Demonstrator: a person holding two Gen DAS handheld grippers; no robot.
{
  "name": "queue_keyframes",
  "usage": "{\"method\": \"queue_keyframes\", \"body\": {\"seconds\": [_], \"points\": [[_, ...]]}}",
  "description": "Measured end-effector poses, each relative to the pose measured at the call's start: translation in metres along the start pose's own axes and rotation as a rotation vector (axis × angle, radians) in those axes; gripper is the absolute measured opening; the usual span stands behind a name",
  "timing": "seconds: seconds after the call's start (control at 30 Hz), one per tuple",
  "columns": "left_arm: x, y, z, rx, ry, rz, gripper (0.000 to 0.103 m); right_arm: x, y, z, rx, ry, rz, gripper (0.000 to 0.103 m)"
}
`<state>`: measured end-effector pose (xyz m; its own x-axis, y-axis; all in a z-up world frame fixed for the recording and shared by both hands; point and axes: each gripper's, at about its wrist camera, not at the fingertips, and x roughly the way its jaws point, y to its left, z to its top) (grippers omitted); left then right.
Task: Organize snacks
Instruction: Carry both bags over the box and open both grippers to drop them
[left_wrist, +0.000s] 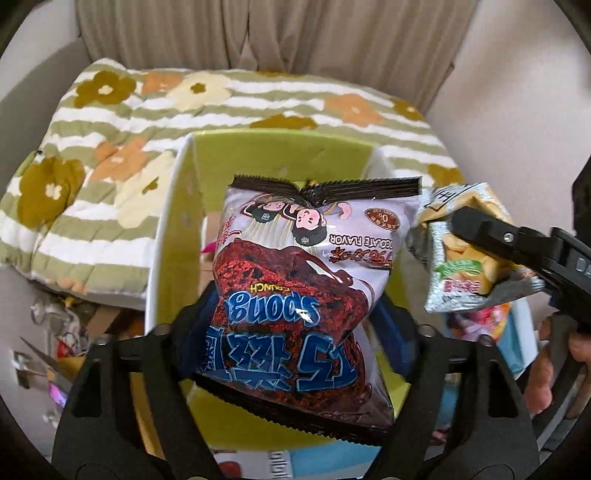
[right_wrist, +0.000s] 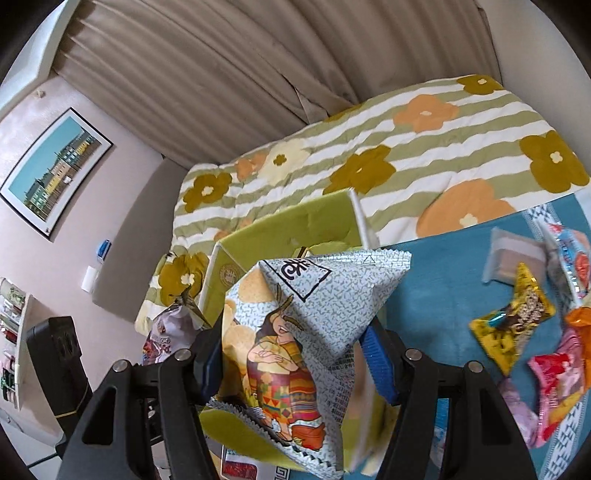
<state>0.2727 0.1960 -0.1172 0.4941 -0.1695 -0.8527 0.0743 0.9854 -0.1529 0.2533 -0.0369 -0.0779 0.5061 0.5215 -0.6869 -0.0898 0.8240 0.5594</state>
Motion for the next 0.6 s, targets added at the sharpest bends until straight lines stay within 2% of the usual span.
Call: {"method": "queue_keyframes", "body": {"seconds": [0.03,0.07,0.17,0.3,0.6], "points": [[0.001,0.001,-0.002,-0.004,0.004,0.017,0.098,0.004,0.001,-0.002,-0.002,0.005,-0.005,0.060],[0.004,0.007,-0.003,-0.015,0.005,0.026,0.102,0.008,0.002,-0.003,-0.007,0.012,-0.010,0.060],[0.008,0.017,-0.008,-0.039,0.016,0.010,0.102,0.018,0.005,-0.005,-0.022,0.036,-0.022,0.060],[0.005,0.025,-0.021,-0.053,0.029,0.026,0.102,0.027,0.011,-0.008,-0.075,0.066,-0.055,0.060],[-0.021,0.027,-0.040,-0.097,-0.018,0.075,0.102,0.048,0.037,-0.025,-0.316,0.134,-0.109,0.060]]}}
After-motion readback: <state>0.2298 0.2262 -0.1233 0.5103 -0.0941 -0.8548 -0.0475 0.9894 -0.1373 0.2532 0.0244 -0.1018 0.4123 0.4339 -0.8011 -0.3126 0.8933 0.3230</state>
